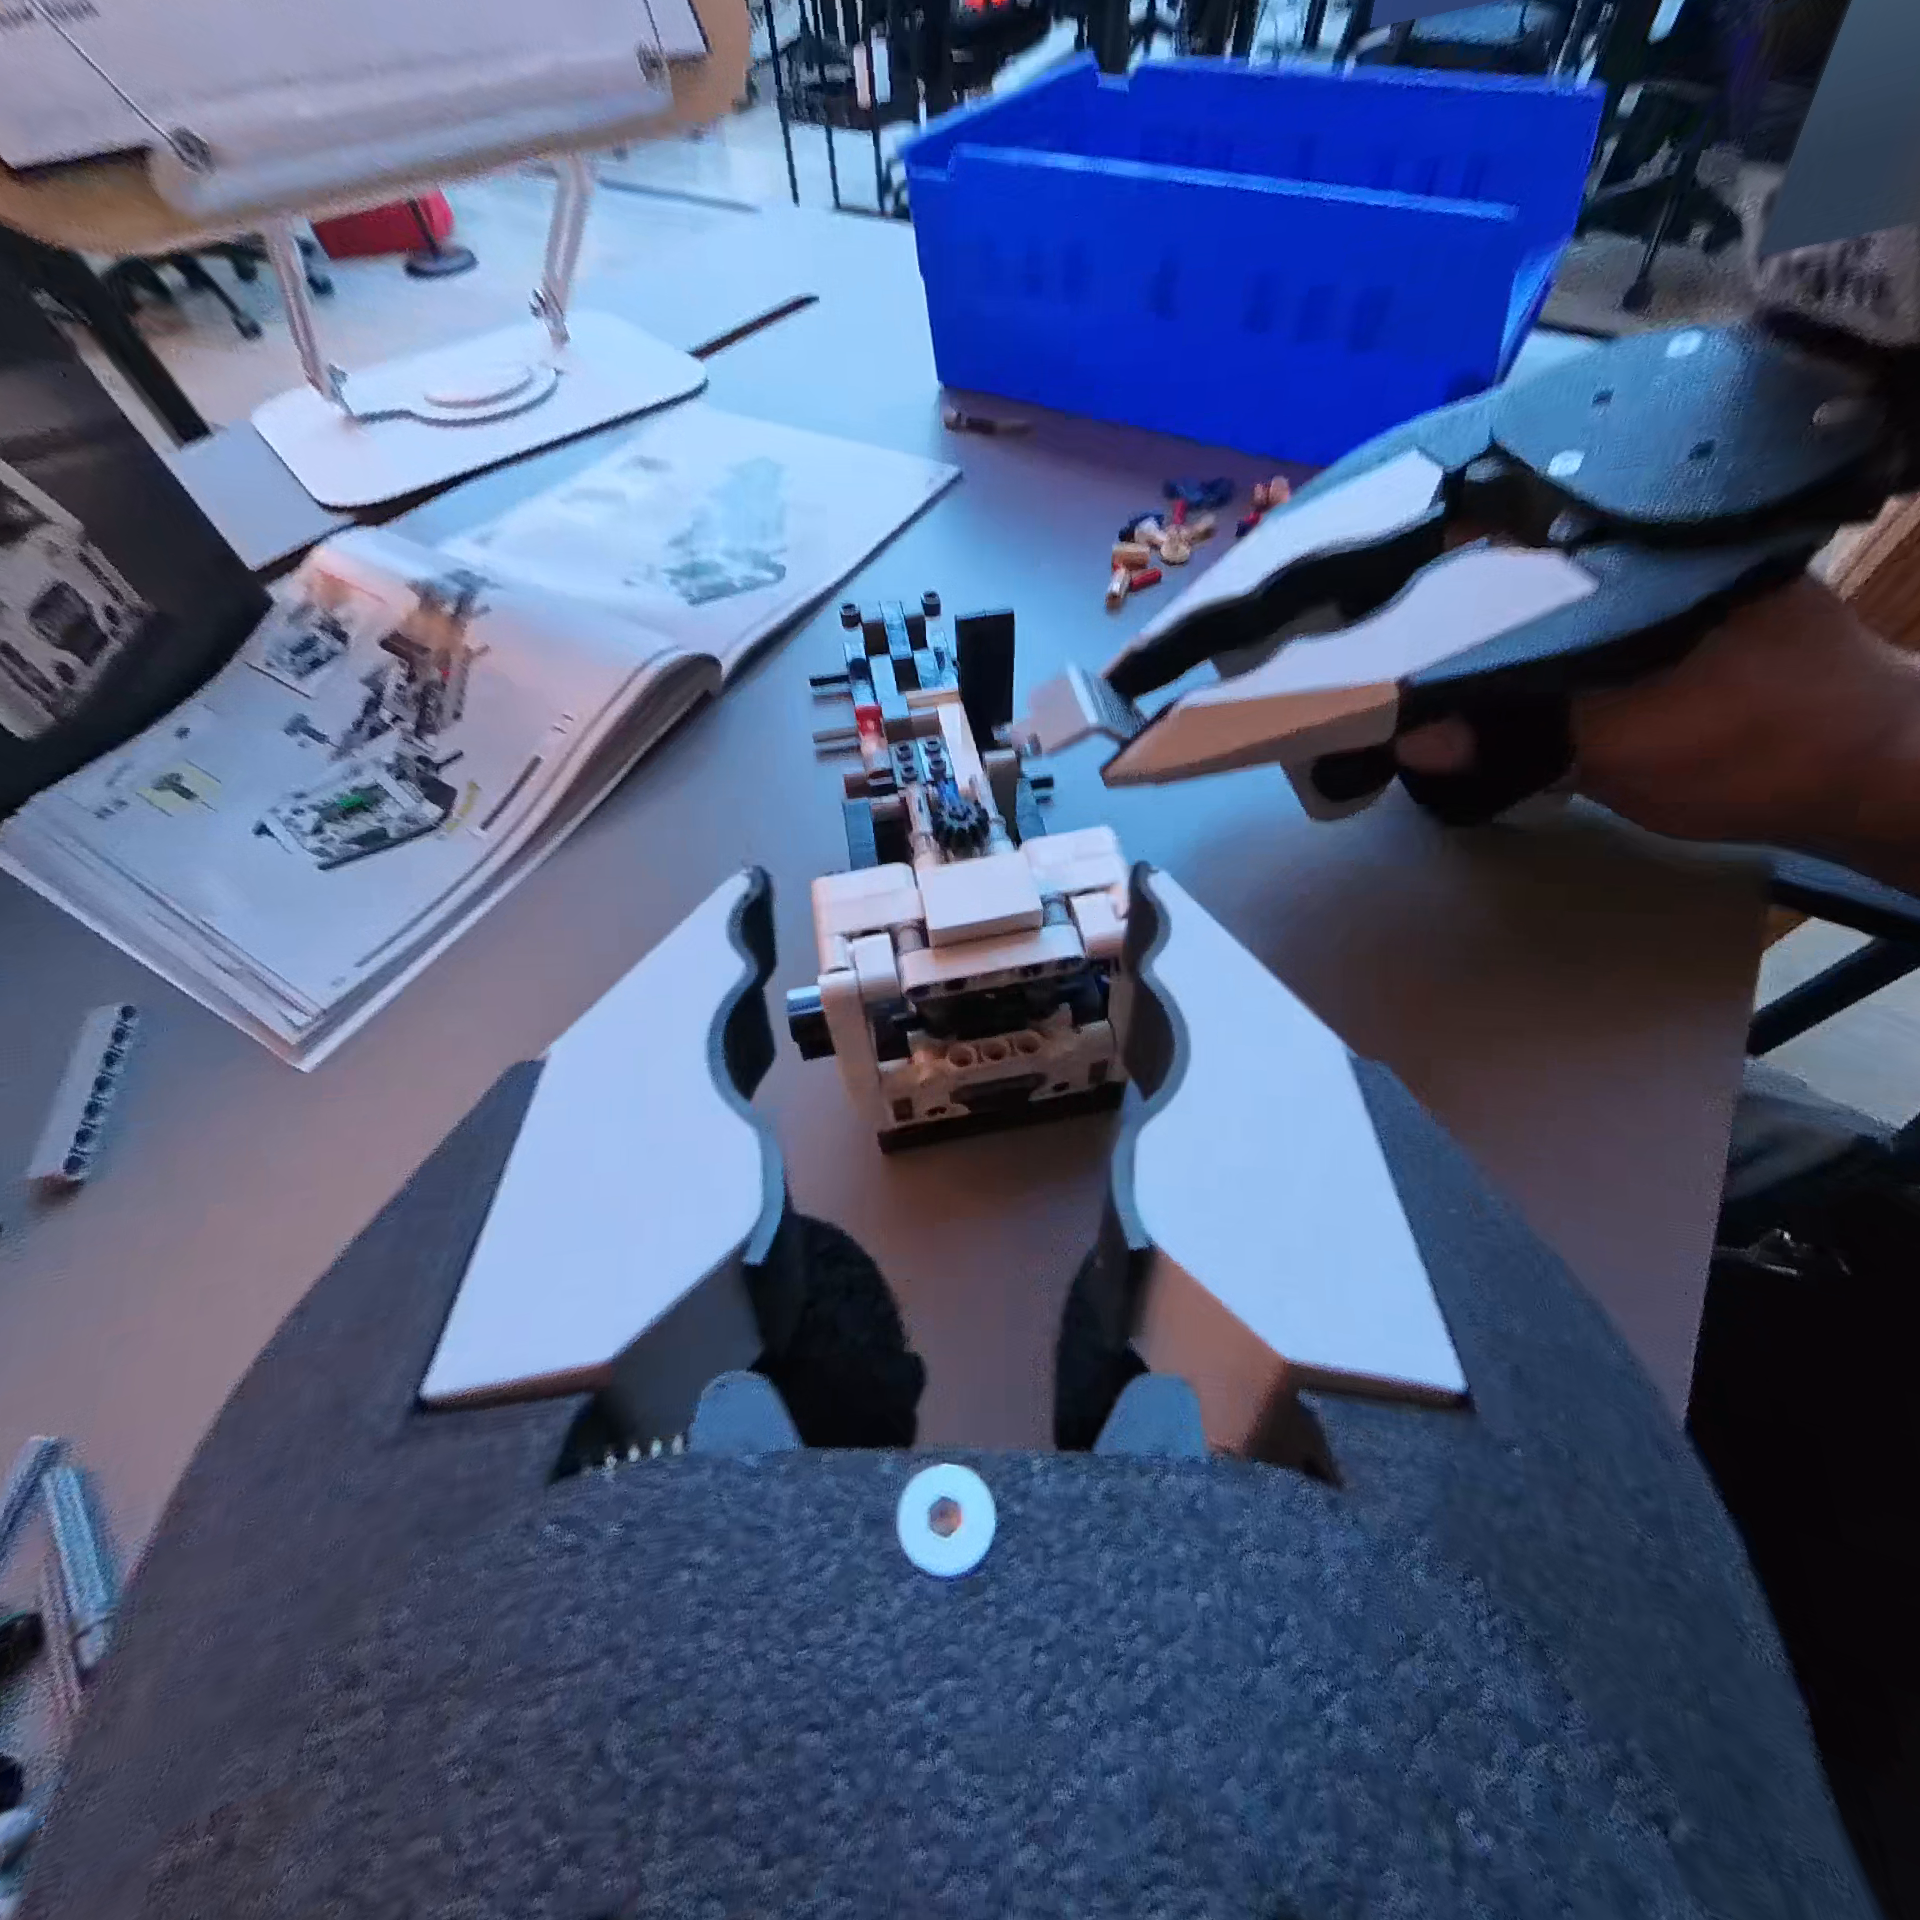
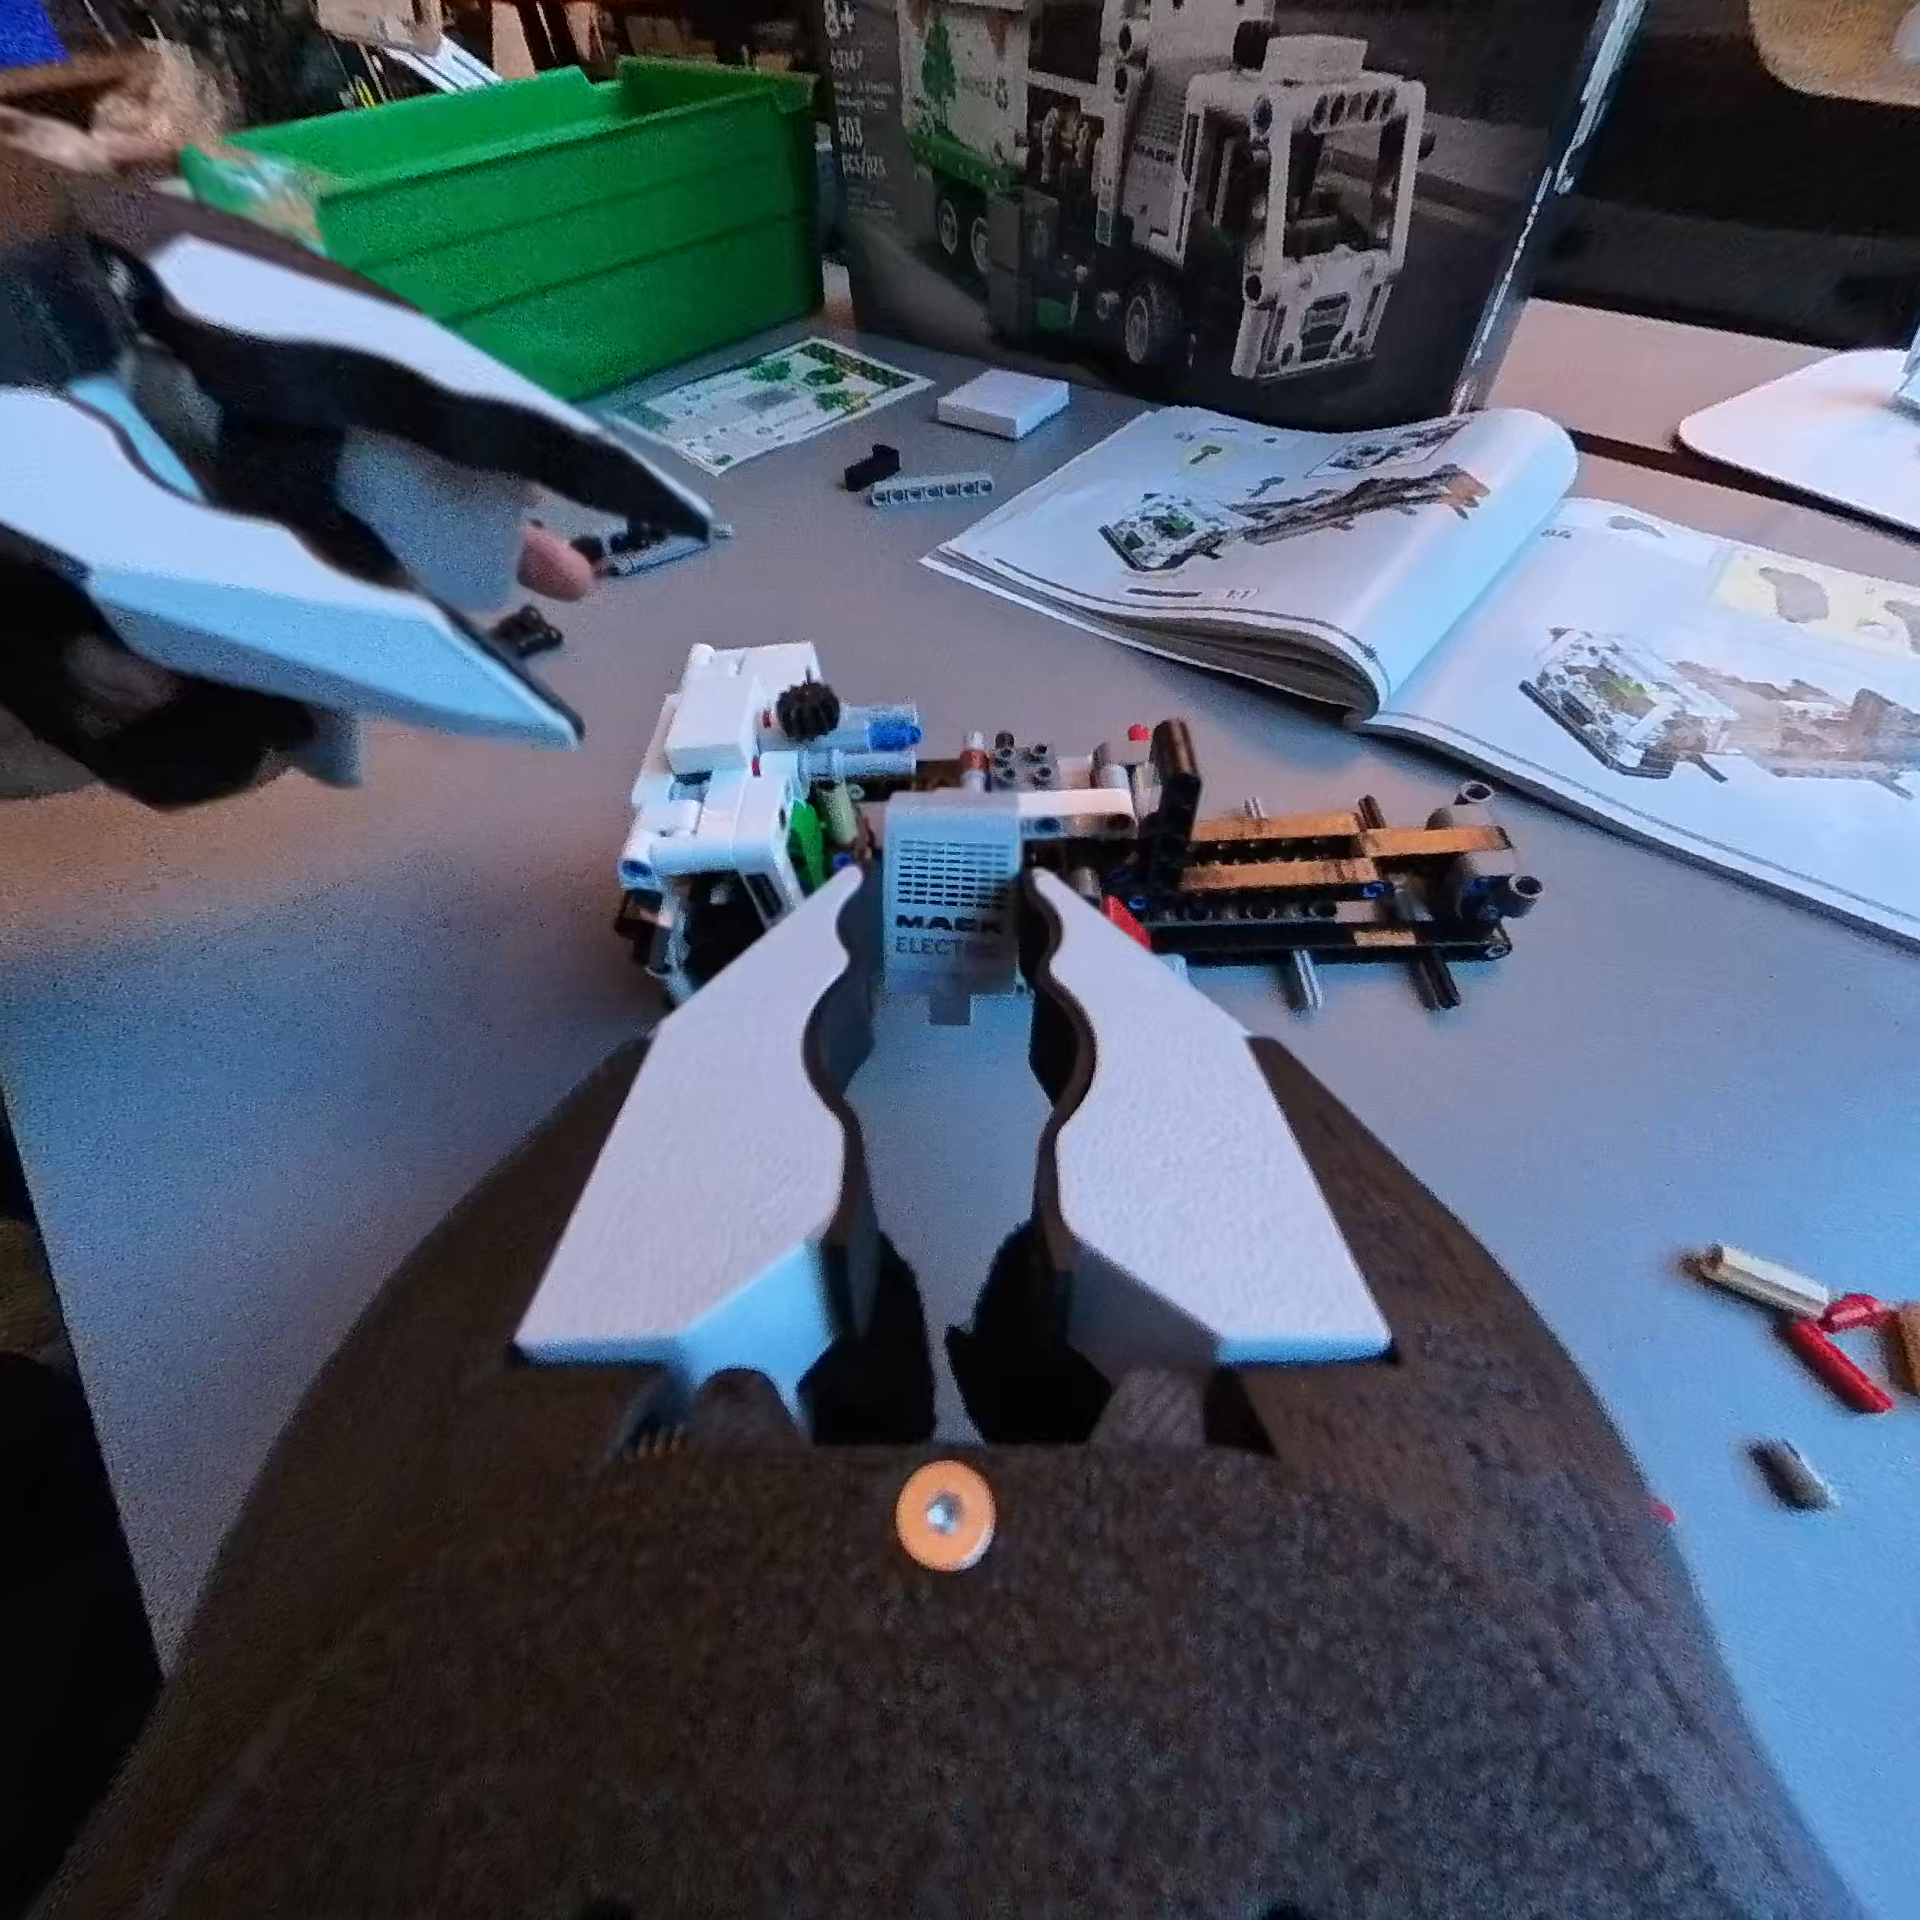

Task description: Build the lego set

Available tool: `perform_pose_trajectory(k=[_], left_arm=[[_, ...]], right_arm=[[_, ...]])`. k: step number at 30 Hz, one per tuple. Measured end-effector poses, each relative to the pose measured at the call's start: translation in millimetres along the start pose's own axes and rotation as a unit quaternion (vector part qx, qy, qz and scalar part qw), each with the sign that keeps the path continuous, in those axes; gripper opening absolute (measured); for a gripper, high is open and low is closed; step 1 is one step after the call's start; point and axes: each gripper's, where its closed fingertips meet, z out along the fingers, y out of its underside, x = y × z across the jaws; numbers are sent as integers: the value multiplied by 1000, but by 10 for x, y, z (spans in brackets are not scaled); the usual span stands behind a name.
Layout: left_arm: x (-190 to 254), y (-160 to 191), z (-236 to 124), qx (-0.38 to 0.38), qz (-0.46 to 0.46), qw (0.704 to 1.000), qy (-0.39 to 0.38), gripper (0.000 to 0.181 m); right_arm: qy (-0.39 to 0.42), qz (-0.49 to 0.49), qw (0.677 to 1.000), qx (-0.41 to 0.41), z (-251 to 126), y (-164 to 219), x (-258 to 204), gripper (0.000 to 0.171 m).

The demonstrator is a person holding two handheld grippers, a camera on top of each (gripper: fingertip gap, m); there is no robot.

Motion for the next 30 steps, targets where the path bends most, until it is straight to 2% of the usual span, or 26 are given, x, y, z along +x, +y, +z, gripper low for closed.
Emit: perform_pose_trajectory(k=[4,8,12,15,18,24,30], left_arm=[[62,115,128,-22,12,1000,-6,82],[59,113,209,-14,4,1000,-21,87],[74,144,220,1,-25,1000,1,88],[128,223,211,-5,-12,1000,18,90],[98,291,241,-27,30,999,-11,95],[73,319,316,-39,61,996,-51,98],[65,330,339,-45,64,995,-57,96]], right_arm=[[-12,20,1000,-4,49,-29,-26,24],[-16,15,1000,-1,66,-20,-33,24],[-27,37,999,22,34,-79,-11,24],[-45,69,997,12,34,-60,-7,24],[-58,70,996,-15,43,-44,-32,24],[-35,5,999,20,61,-141,10,24],[-59,30,998,-11,101,-14,-51,24]])
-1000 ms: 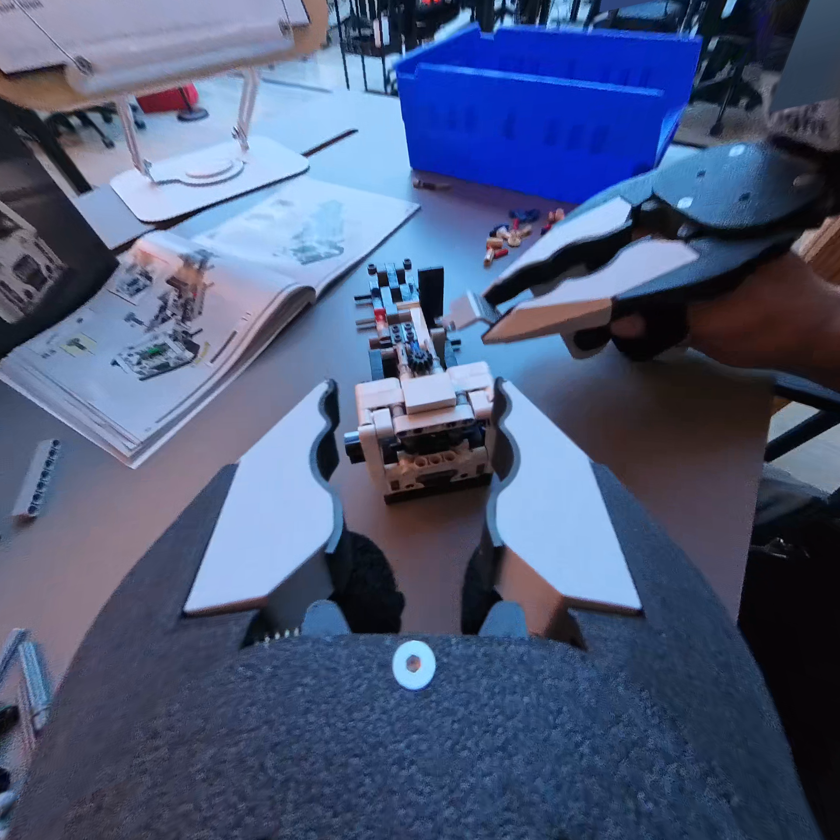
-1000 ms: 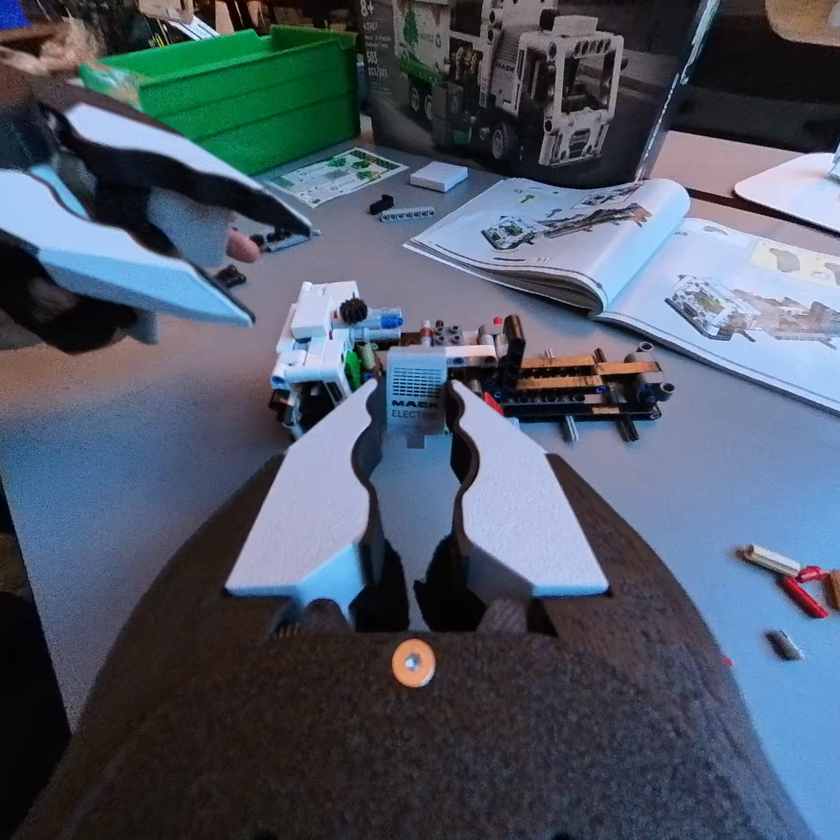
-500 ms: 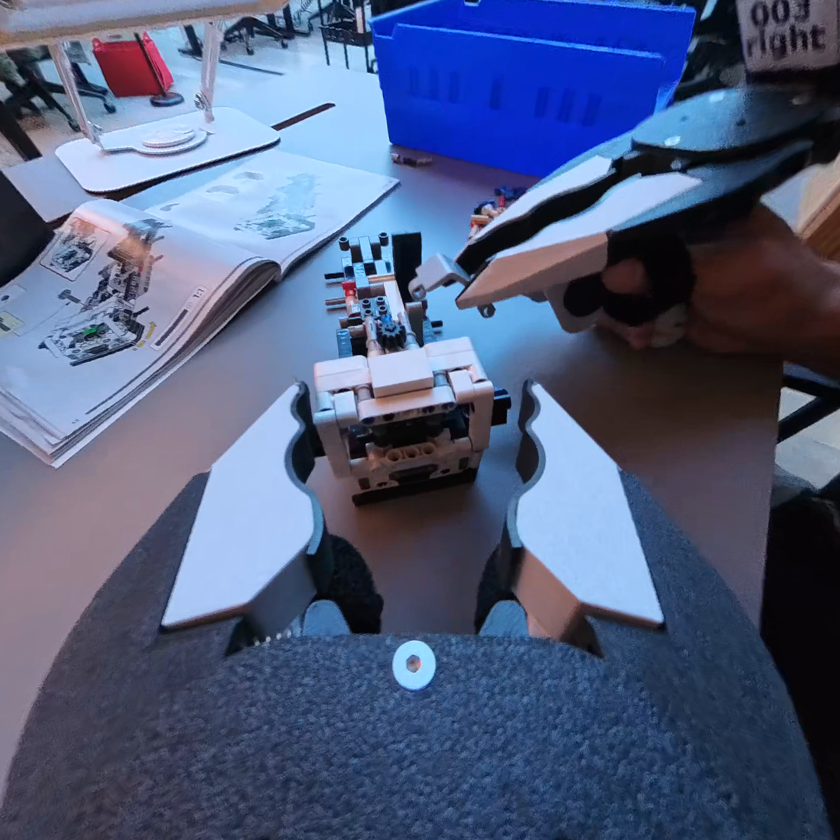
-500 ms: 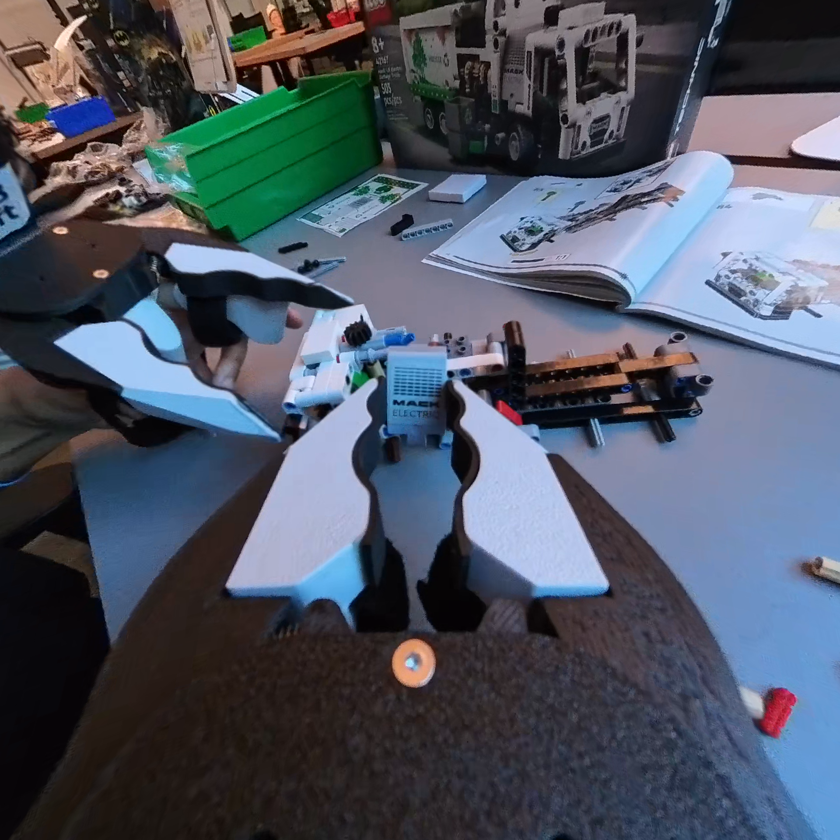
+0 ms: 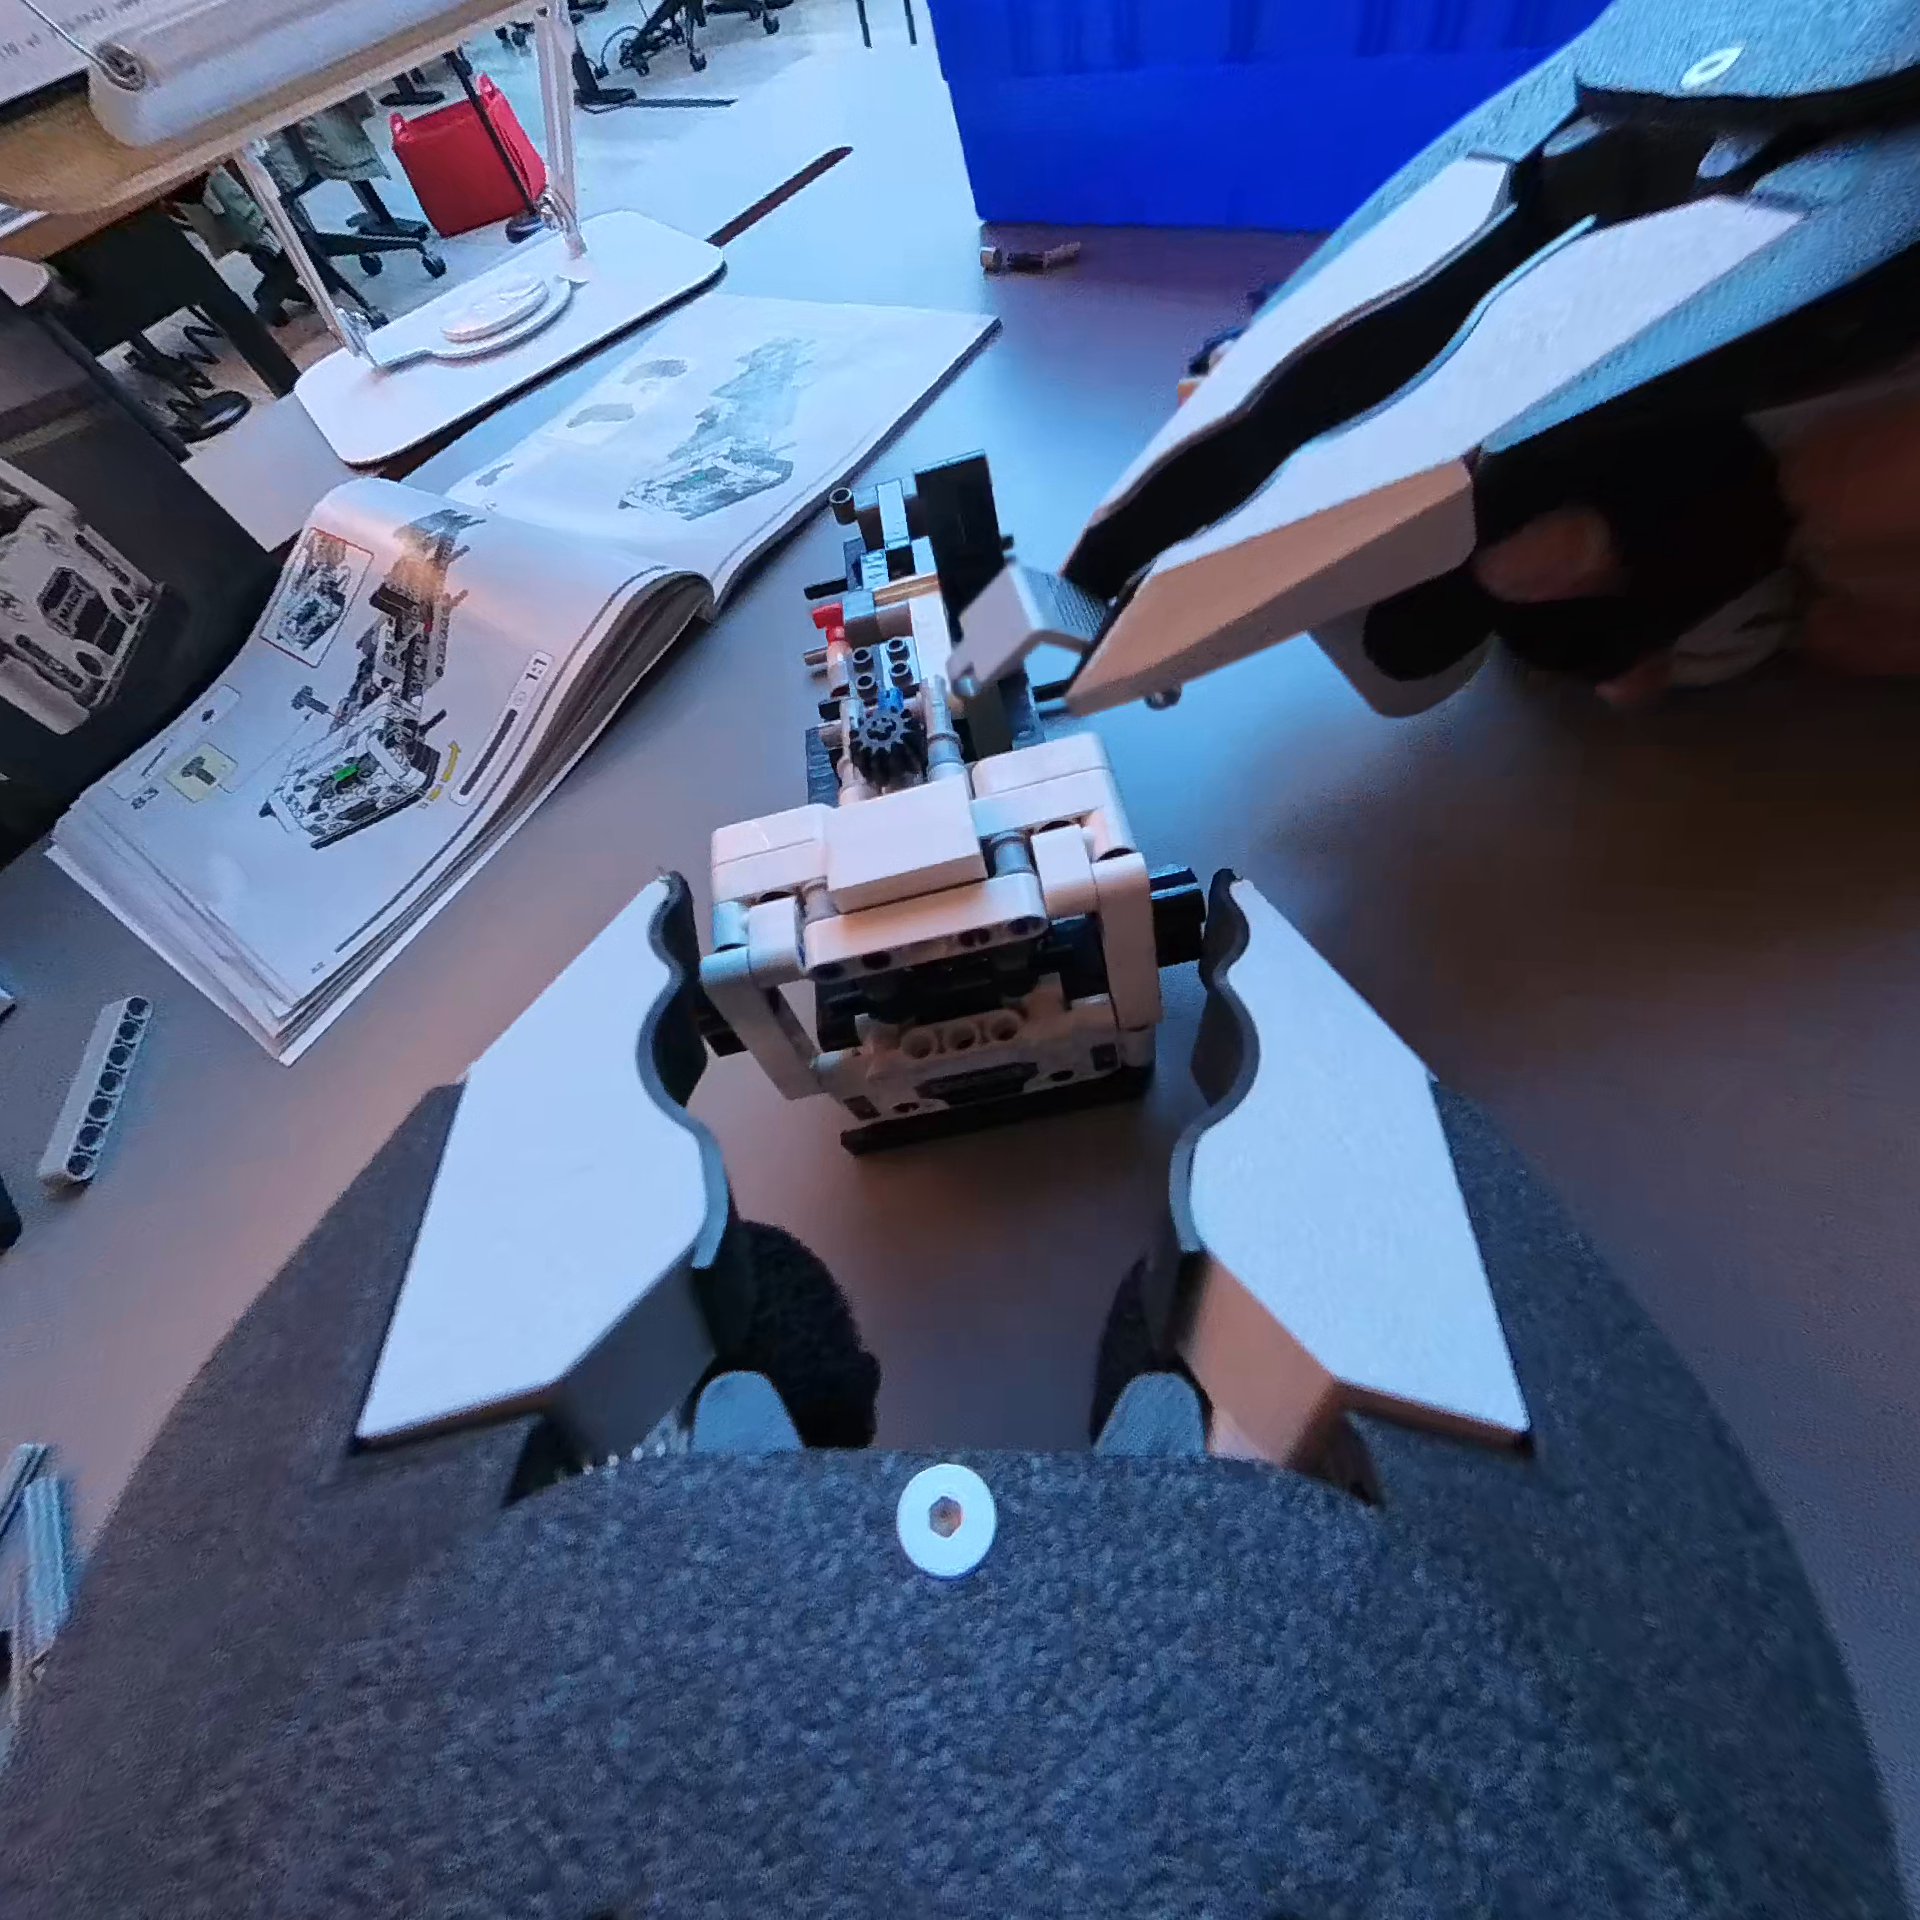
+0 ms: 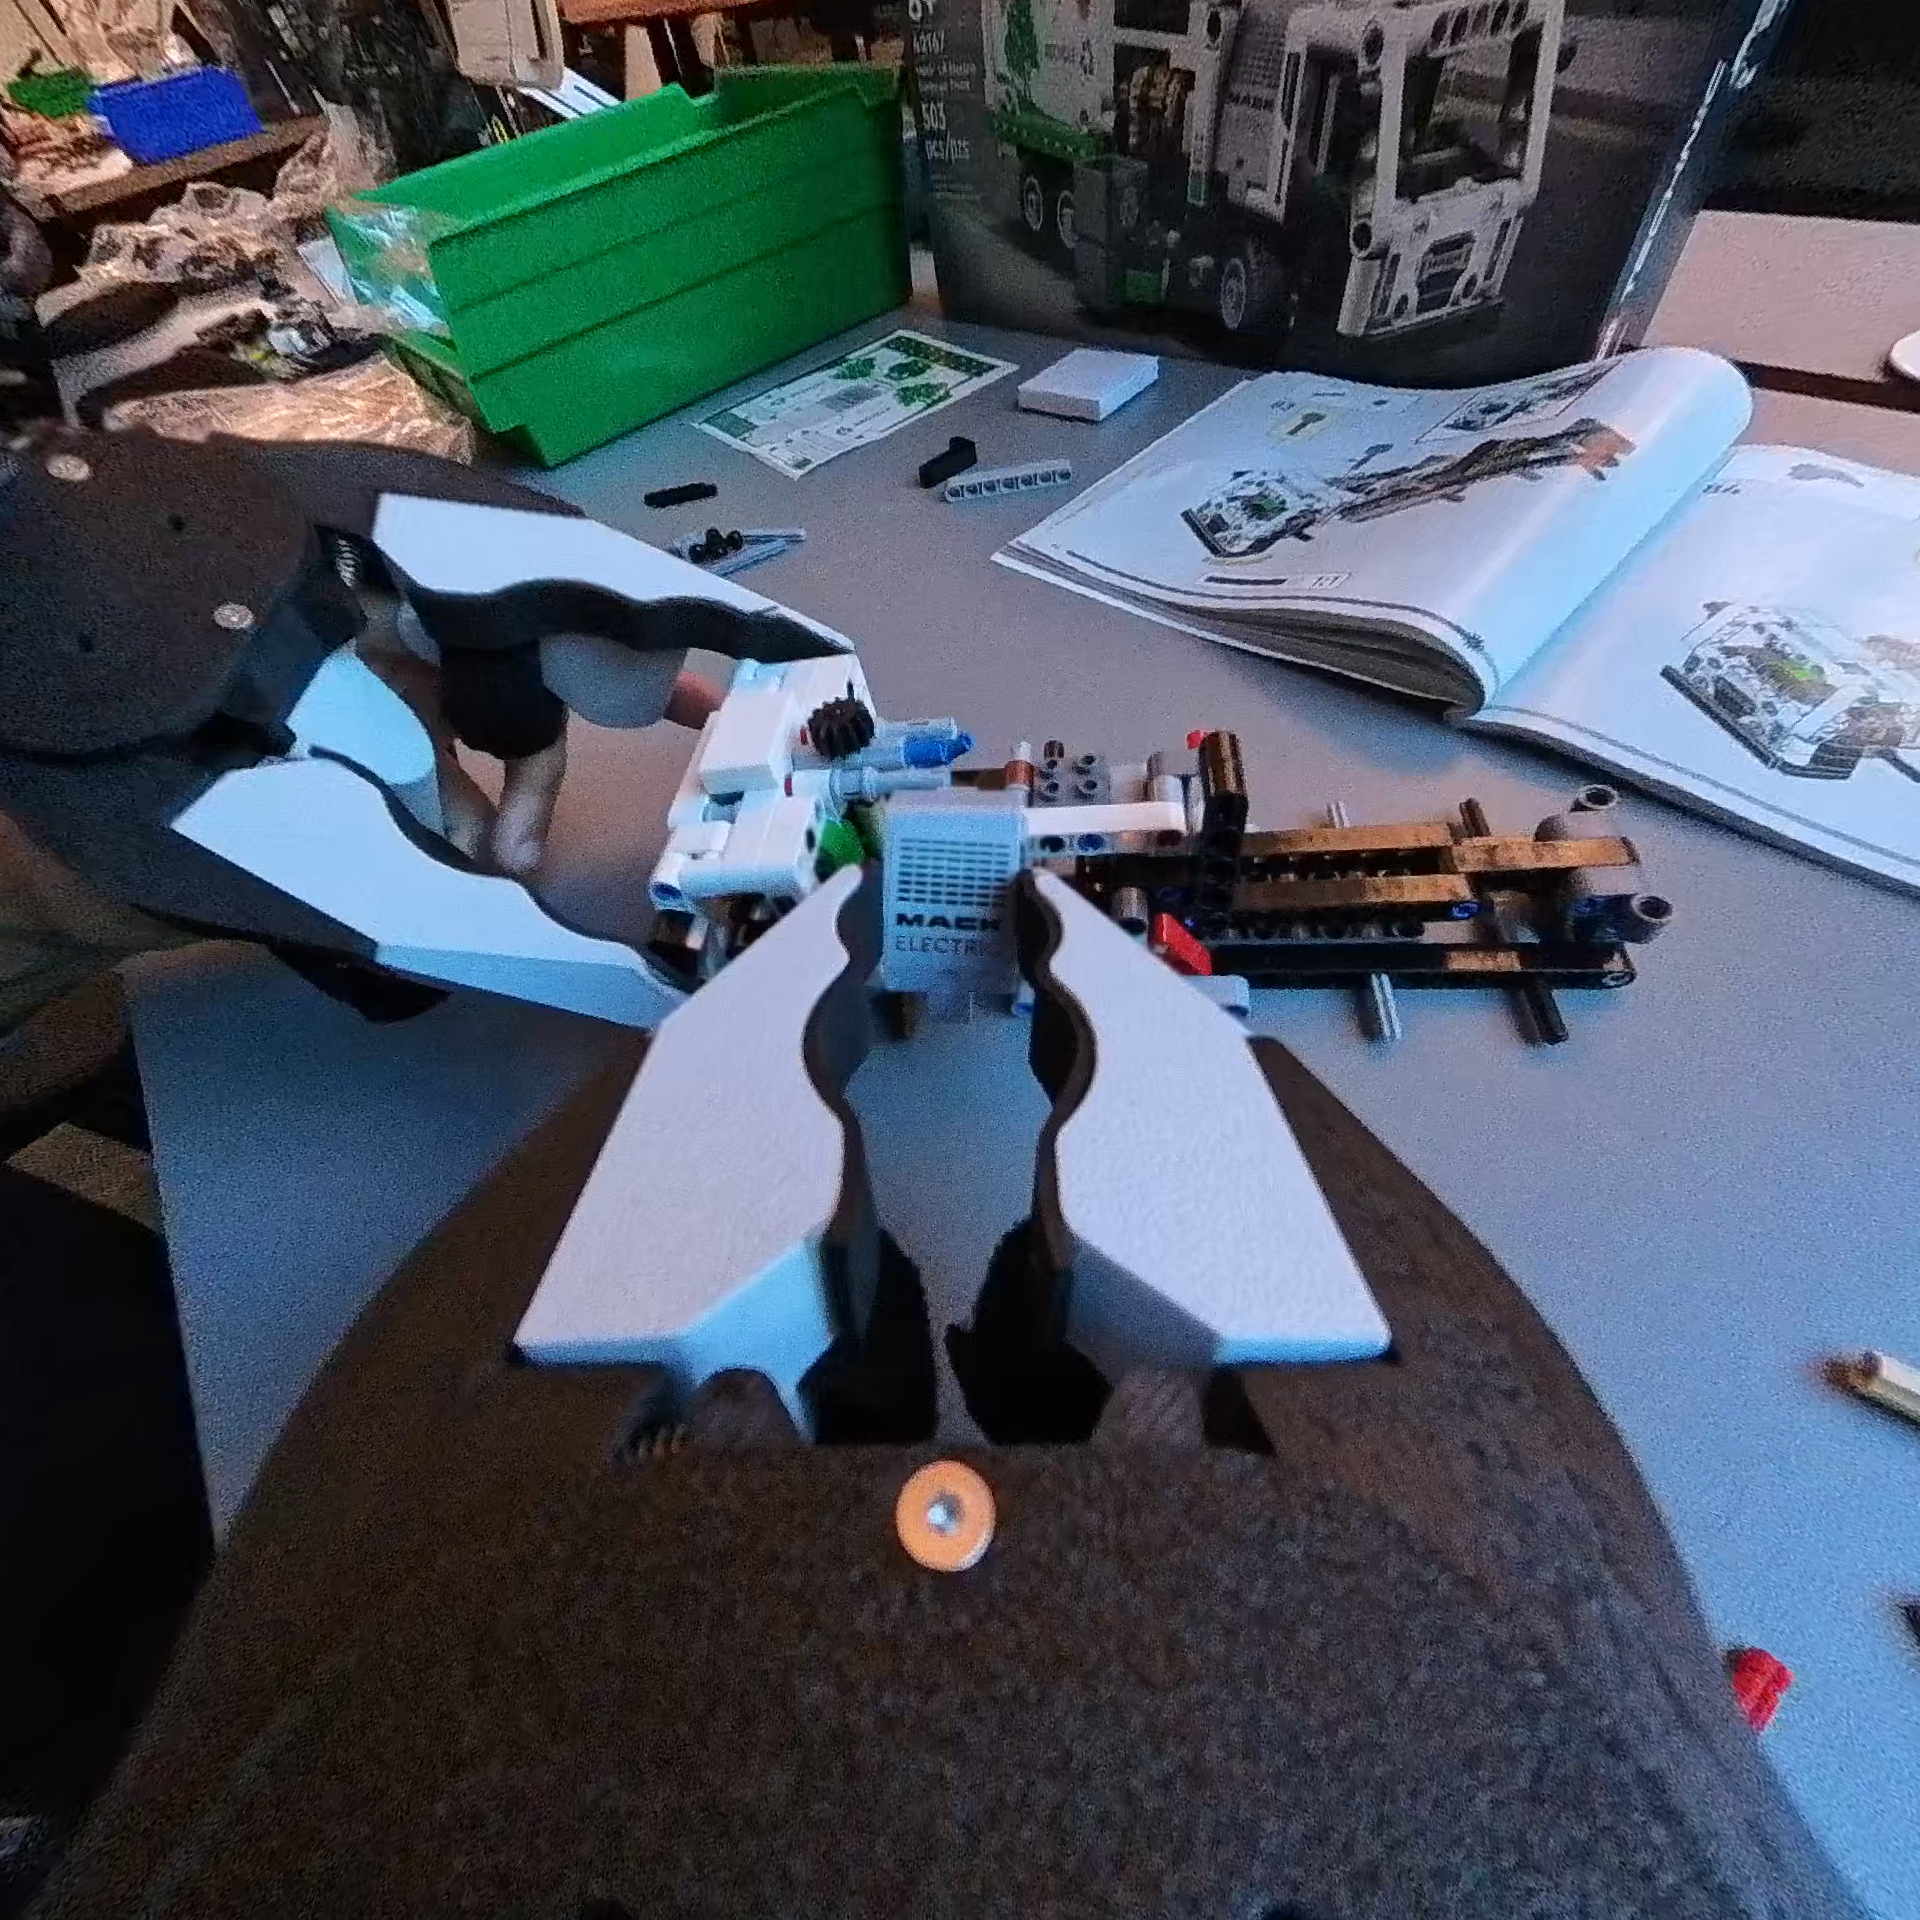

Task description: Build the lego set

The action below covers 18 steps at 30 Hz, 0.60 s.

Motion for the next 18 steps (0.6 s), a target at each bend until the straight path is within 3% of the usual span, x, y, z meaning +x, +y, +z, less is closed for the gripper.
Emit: perform_pose_trajectory(k=[18], left_arm=[[-3,-2,6,1,-1,1000,0,95]], right_arm=[[10,-12,1000,-9,53,-1,38,24]])
